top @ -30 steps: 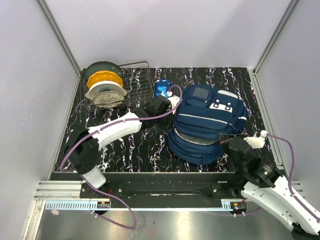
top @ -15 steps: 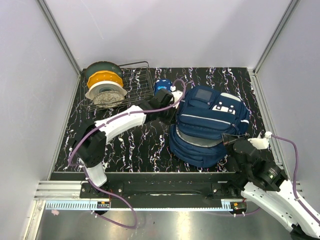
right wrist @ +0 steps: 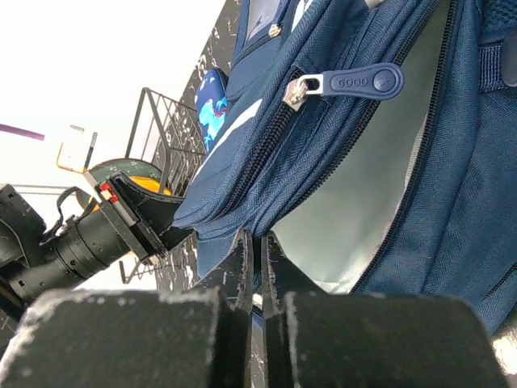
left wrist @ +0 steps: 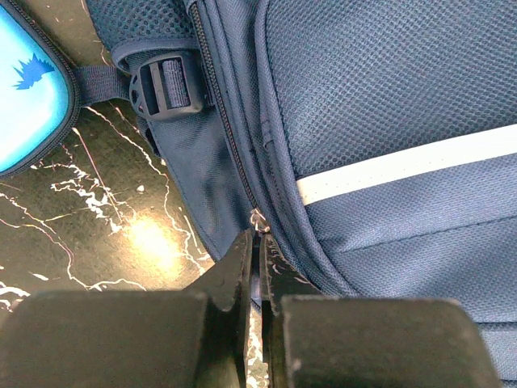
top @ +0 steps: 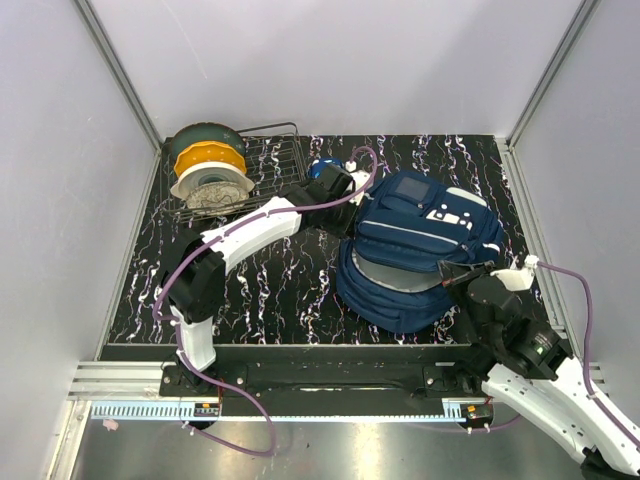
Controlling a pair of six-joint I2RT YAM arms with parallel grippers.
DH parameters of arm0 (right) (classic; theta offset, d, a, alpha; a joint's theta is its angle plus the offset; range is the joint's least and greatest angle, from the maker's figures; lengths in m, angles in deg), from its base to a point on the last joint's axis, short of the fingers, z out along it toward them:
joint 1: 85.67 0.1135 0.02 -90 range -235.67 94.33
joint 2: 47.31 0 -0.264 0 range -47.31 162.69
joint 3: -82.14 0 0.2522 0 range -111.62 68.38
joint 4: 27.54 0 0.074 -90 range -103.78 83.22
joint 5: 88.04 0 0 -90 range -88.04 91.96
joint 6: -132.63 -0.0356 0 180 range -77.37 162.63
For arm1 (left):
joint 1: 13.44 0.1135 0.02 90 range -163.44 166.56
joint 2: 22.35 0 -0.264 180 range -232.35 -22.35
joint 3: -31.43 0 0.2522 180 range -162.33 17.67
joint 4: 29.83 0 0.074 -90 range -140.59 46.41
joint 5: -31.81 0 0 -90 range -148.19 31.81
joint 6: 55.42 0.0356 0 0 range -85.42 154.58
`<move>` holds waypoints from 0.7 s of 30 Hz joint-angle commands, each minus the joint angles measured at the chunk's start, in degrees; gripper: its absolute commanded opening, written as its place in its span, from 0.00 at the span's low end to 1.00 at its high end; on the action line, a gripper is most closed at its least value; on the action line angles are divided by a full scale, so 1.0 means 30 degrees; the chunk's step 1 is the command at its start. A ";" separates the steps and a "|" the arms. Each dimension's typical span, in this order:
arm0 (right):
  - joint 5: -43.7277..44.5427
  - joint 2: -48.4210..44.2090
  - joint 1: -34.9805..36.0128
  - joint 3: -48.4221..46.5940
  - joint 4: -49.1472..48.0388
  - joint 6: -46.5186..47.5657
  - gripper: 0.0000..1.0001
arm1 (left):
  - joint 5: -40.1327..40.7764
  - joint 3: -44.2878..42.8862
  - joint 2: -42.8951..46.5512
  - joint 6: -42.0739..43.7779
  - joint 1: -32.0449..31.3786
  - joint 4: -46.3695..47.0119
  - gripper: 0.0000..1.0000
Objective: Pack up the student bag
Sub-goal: Unzip the student bag at the center of the board.
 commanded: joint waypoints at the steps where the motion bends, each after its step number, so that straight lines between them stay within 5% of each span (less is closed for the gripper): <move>1: -0.0493 0.0390 -0.0030 -0.0317 -0.2370 0.0642 0.00 | -0.0503 -0.0850 0.0488 -0.0248 0.0045 0.1273 0.00; 21: 0.4458 0.1589 -0.0059 0.0094 -0.3892 0.3306 0.00 | -0.2376 -0.1640 0.0869 0.0718 0.0309 0.2738 0.00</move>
